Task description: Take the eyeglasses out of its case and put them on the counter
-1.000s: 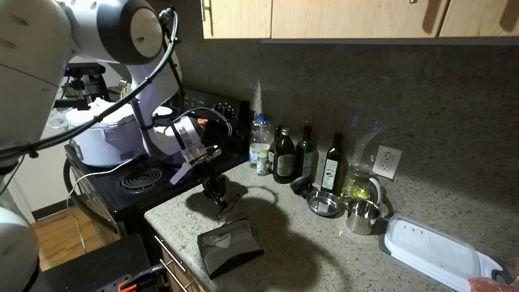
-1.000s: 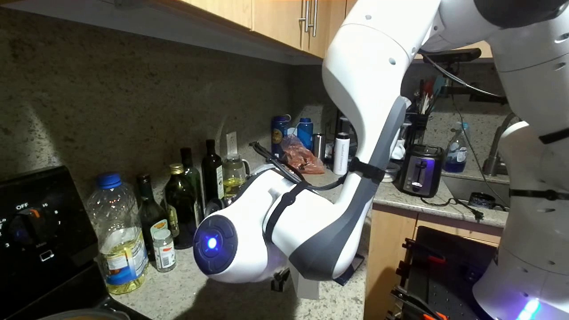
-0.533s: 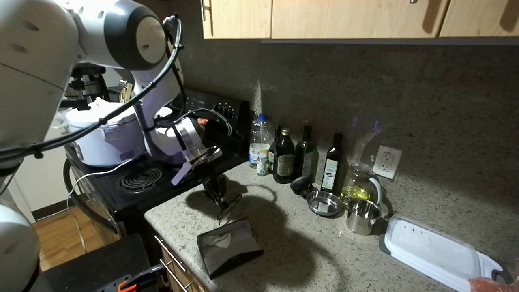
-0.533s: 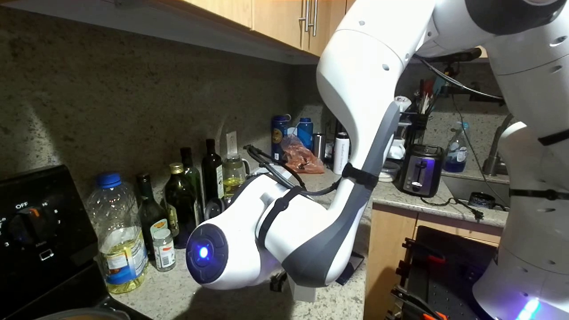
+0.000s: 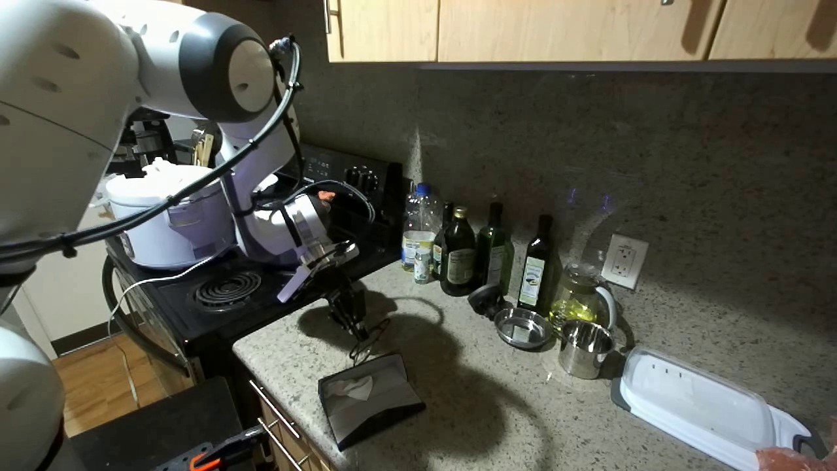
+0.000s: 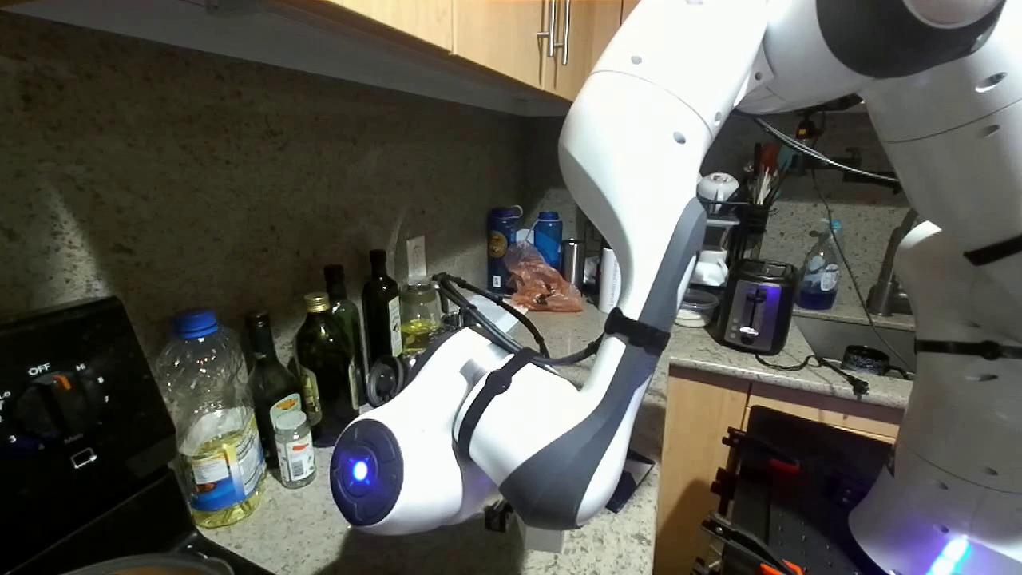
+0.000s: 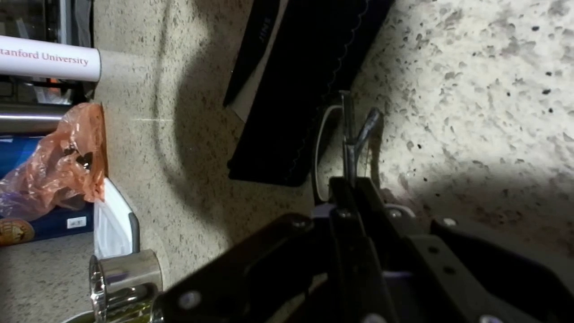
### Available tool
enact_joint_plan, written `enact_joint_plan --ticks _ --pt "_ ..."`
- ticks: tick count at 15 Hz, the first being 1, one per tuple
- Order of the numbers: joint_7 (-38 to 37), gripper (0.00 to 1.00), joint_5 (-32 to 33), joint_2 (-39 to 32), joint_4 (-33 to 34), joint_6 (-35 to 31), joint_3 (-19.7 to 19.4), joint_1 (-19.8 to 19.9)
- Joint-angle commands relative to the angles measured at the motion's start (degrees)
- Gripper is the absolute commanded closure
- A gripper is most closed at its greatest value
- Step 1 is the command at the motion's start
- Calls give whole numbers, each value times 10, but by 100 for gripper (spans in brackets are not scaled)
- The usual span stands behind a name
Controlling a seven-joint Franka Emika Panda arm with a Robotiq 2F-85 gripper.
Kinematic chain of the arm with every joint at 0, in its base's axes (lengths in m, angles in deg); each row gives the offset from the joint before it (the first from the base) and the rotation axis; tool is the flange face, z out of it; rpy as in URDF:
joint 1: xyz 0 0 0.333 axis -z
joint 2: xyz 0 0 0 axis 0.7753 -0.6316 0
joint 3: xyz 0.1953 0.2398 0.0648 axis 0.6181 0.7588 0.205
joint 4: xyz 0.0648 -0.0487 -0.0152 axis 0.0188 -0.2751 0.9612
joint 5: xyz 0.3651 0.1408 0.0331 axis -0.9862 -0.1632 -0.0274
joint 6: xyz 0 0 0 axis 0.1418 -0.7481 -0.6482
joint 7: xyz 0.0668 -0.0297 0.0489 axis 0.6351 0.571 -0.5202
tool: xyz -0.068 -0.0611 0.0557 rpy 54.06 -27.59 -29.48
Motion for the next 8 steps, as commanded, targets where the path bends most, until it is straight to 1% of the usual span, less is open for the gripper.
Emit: enact_joint_plan --ticks 1,8 --pt "-6 98 7 -11 16 23 -7 -13" --pt "-5 98 5 -17 20 25 -5 -20"
